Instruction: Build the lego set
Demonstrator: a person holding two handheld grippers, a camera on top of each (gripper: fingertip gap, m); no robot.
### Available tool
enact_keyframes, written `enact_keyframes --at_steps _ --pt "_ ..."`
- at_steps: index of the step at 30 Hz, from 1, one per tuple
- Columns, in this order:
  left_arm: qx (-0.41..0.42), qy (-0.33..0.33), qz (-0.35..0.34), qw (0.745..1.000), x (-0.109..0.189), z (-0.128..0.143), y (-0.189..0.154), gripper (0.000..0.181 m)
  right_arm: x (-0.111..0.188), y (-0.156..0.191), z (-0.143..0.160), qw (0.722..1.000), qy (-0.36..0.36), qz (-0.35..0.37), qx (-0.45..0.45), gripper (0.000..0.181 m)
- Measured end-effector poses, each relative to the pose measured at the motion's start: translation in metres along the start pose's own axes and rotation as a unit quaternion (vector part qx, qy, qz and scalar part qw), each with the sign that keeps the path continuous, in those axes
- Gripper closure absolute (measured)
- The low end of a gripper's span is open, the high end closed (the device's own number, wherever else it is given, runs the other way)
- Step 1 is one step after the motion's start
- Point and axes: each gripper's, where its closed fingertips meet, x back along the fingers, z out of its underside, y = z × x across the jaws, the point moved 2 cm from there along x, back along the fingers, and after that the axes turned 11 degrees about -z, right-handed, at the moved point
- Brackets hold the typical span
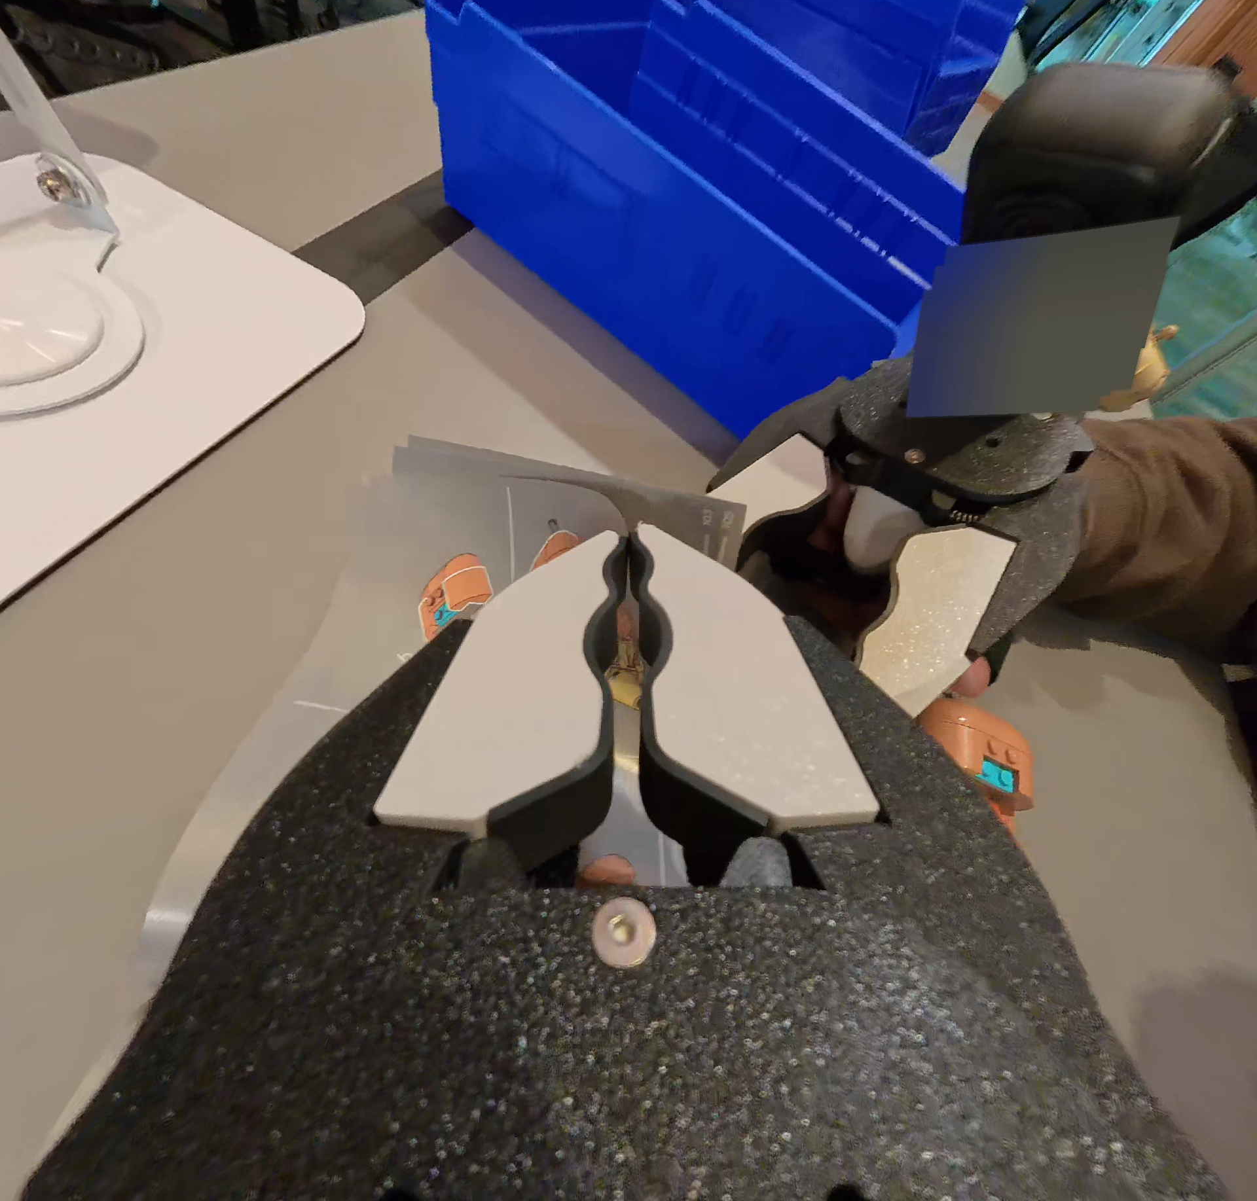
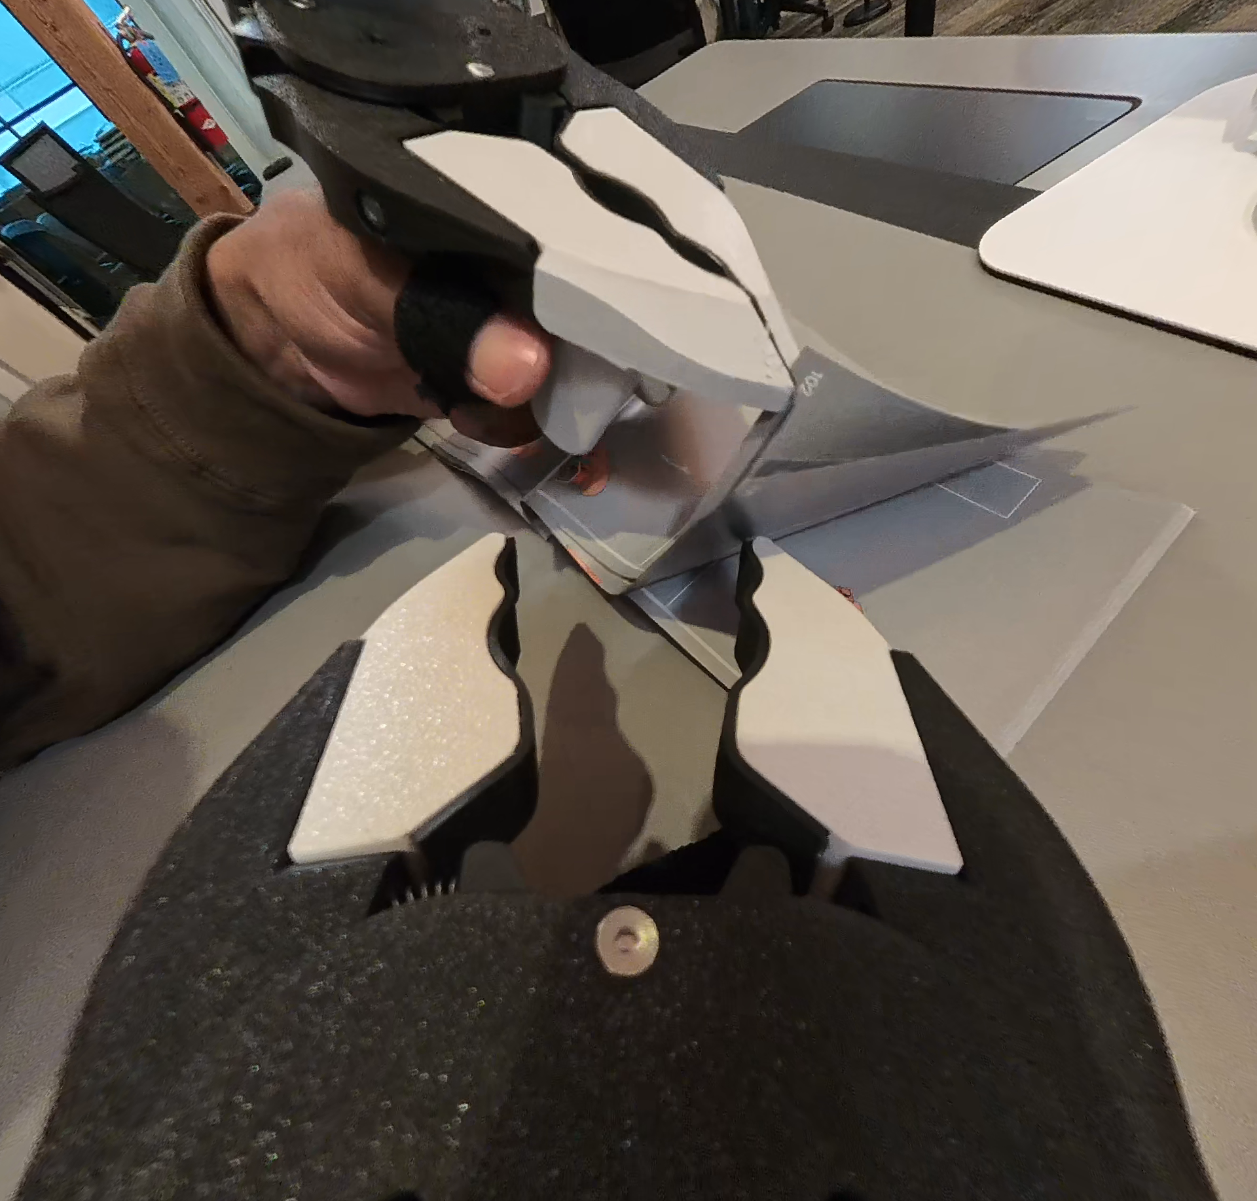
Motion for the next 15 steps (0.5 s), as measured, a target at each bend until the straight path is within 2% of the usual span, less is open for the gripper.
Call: enact_keyframes --at_steps 1,4,8,10,12,15 --pt "0.006 -0.007 0.007 1.0 0.002 -0.001 0.0 0.181 0.001 -0.001 0.0 1.0 -0.001 0.005 0.002 0.119" --pt "0.014 -0.03 0.022 0.999 0.008 -0.005 0.002 0.181 0.004 -0.007 -0.003 0.999 -0.003 0.051 0.018 0.118" --pt "0.025 -0.063 0.037 0.997 0.018 -0.01 0.003 0.181 0.023 -0.027 -0.008 0.977 0.02 0.192 0.086 0.114" --pt "0.031 -0.078 0.038 0.996 0.024 -0.012 0.005 0.181 0.033 -0.027 -0.018 0.965 0.004 0.234 0.114 0.112" --pt "0.036 -0.092 0.036 0.995 0.03 -0.013 0.006 0.181 0.037 -0.017 -0.031 0.964 -0.031 0.229 0.132 0.112" --pt "0.039 -0.106 0.031 0.993 0.037 -0.016 0.007 0.181 0.023 0.005 -0.035 0.98 -0.053 0.151 0.122 0.114"
